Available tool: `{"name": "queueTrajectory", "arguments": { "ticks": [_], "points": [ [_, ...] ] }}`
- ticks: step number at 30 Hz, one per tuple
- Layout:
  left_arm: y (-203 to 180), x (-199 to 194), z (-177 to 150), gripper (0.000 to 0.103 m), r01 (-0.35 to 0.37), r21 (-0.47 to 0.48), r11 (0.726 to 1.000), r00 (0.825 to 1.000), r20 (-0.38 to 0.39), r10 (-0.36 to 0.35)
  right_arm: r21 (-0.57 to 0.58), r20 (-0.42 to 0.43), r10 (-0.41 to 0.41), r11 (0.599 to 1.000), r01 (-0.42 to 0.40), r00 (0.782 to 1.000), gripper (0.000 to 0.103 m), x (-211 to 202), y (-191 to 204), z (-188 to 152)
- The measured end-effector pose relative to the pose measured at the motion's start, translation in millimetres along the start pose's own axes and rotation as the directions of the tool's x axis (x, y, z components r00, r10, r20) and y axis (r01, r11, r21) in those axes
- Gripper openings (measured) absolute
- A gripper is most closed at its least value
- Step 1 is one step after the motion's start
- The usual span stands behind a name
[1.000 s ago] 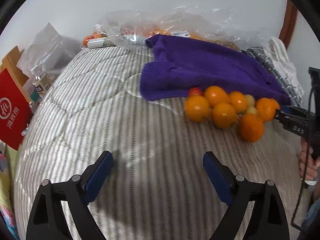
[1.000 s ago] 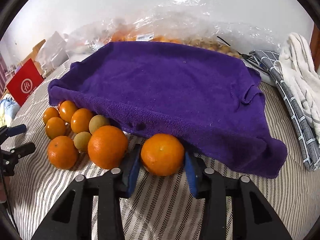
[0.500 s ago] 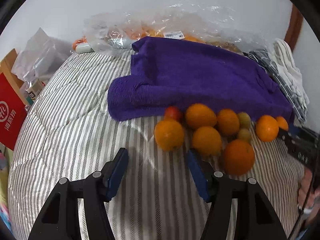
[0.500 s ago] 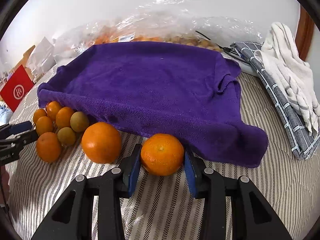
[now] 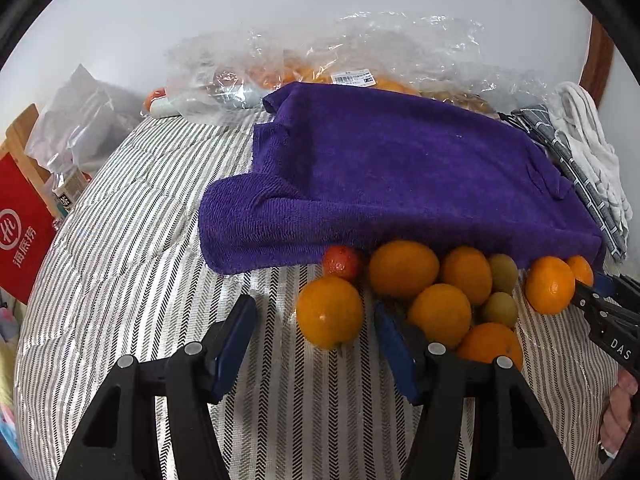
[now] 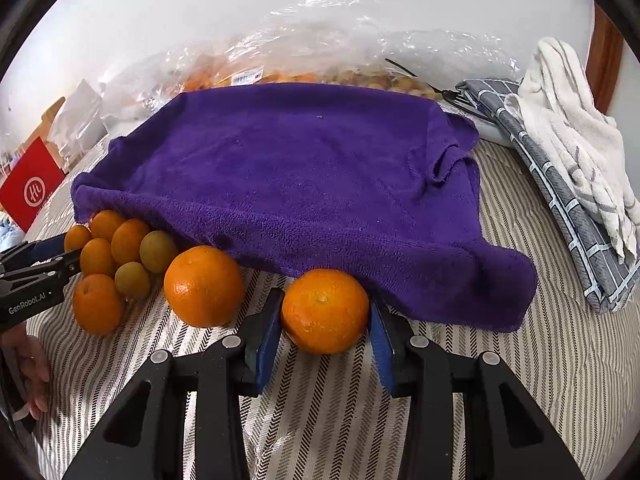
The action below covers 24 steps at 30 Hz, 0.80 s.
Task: Organize fruits
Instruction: 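Close the right tool on the large orange while the left tool grasps a small orange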
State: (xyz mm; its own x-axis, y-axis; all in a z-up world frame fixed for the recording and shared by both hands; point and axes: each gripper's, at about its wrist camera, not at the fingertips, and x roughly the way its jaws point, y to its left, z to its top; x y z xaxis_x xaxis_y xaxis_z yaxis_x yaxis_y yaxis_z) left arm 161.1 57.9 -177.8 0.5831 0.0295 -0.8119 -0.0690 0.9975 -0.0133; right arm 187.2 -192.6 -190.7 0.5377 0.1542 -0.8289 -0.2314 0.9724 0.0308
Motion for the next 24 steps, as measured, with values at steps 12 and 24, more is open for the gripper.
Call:
{"name": "queueTrajectory", "arguments": {
  "ticks": [12,24],
  "points": [
    [1.3,-0.4,0.9,0.058,0.0,-0.006,1.0,1.0,0.002,0.0,-0.001,-0.004,-0.011,1.0,0.011,1.0,0.045,1.0,0.9,0.7],
    [7.7,-7.5,-1.1,0.029,0.085,-0.049,0.995,0.996,0.043,-0.083,0.018,0.006,-0.011,1.0,0.011,1.0,0.039,1.2,-2.6,2.1]
  ]
}}
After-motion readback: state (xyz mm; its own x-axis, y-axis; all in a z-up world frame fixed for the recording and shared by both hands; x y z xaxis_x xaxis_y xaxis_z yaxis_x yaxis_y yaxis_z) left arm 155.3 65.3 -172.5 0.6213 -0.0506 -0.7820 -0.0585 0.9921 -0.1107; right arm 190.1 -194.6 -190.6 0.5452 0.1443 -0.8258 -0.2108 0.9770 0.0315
